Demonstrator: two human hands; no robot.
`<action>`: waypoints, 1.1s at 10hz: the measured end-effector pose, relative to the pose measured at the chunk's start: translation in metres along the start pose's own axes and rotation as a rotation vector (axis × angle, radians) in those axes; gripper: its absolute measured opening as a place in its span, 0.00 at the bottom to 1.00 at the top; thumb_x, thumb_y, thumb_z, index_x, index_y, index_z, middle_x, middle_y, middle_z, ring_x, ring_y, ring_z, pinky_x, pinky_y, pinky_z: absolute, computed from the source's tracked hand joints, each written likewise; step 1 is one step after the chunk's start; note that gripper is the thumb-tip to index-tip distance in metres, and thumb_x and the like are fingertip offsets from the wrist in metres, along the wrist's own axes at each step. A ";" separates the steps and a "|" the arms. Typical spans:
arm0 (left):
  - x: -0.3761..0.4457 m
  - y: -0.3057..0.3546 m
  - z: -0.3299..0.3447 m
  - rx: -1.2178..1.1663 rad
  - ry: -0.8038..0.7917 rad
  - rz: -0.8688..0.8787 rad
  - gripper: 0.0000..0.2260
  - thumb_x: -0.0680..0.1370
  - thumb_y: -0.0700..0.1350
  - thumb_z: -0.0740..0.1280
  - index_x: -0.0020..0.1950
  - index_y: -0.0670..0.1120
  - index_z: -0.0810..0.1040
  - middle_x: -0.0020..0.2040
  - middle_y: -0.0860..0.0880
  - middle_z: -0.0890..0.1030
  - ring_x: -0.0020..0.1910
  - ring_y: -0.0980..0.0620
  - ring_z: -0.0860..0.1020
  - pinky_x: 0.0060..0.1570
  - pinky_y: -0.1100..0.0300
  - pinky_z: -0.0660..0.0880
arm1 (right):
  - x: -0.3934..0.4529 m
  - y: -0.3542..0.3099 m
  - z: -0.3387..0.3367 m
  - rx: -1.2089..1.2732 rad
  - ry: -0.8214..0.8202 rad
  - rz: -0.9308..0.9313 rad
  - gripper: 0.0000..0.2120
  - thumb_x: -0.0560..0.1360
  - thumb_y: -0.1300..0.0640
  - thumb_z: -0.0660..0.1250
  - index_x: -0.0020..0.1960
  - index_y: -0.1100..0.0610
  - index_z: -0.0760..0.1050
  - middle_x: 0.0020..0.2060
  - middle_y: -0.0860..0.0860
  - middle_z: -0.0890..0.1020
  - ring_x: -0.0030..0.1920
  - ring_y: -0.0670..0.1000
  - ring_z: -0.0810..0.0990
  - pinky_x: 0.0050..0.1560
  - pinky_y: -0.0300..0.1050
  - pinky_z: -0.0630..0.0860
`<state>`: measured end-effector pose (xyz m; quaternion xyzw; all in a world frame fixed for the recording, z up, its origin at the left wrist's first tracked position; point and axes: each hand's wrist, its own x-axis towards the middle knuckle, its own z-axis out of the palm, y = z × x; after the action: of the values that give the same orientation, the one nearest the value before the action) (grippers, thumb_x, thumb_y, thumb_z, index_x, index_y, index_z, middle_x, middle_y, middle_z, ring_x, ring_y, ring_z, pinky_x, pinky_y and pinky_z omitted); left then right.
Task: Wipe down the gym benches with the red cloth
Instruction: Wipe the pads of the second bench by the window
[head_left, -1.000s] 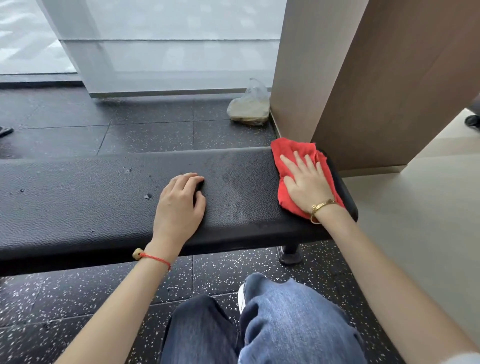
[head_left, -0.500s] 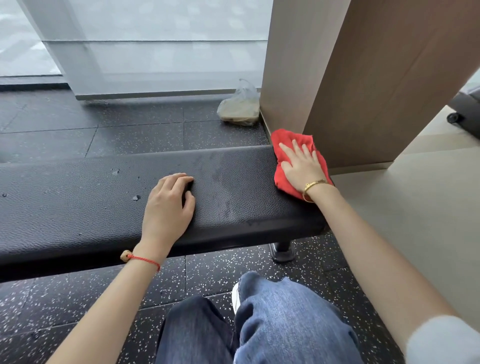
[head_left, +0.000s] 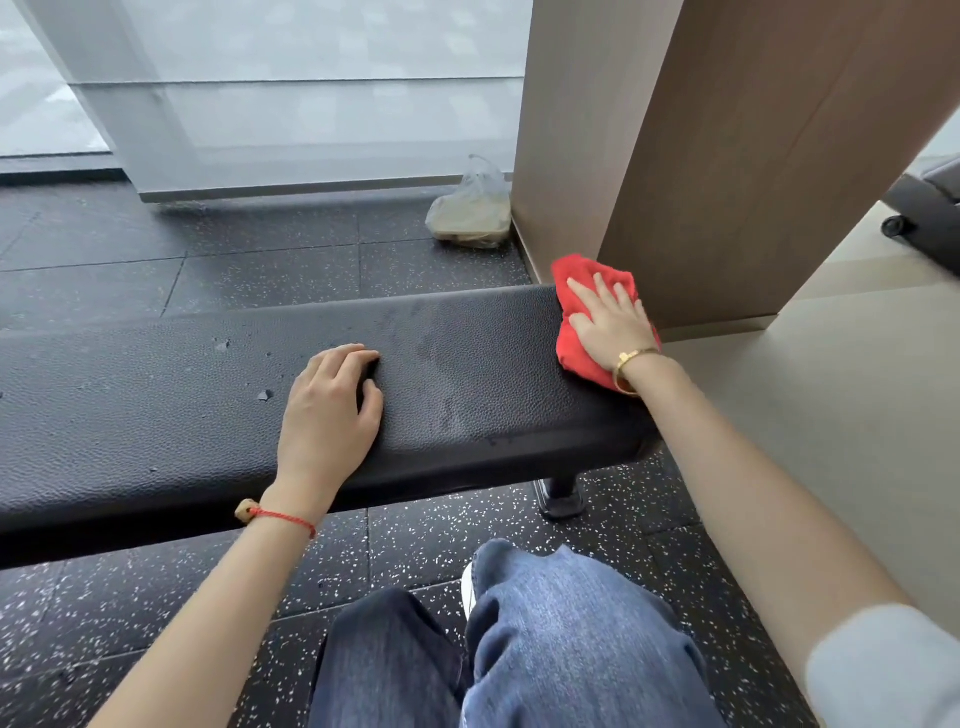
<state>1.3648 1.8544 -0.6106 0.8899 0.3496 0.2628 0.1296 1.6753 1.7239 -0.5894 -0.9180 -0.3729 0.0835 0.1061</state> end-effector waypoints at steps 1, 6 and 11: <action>0.000 0.000 0.000 -0.001 0.002 -0.001 0.13 0.77 0.39 0.65 0.62 0.43 0.78 0.63 0.46 0.78 0.64 0.45 0.73 0.67 0.50 0.69 | 0.007 -0.020 0.005 -0.023 -0.012 -0.042 0.26 0.80 0.49 0.50 0.77 0.41 0.50 0.79 0.50 0.48 0.78 0.55 0.45 0.77 0.55 0.40; 0.001 -0.003 0.002 0.012 0.006 0.003 0.13 0.78 0.41 0.64 0.62 0.43 0.77 0.63 0.46 0.78 0.64 0.46 0.73 0.66 0.50 0.69 | -0.029 0.006 0.010 -0.039 0.064 -0.062 0.26 0.80 0.50 0.51 0.77 0.41 0.52 0.79 0.50 0.50 0.78 0.55 0.48 0.77 0.55 0.41; 0.001 0.000 0.001 0.006 0.000 -0.008 0.13 0.78 0.40 0.64 0.62 0.43 0.77 0.62 0.46 0.78 0.65 0.45 0.73 0.66 0.50 0.70 | -0.080 -0.041 0.025 0.028 0.023 -0.455 0.27 0.80 0.52 0.56 0.77 0.42 0.55 0.78 0.49 0.54 0.78 0.51 0.49 0.77 0.51 0.41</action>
<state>1.3658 1.8555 -0.6108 0.8887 0.3541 0.2615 0.1281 1.5858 1.7000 -0.5967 -0.8095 -0.5681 0.0519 0.1390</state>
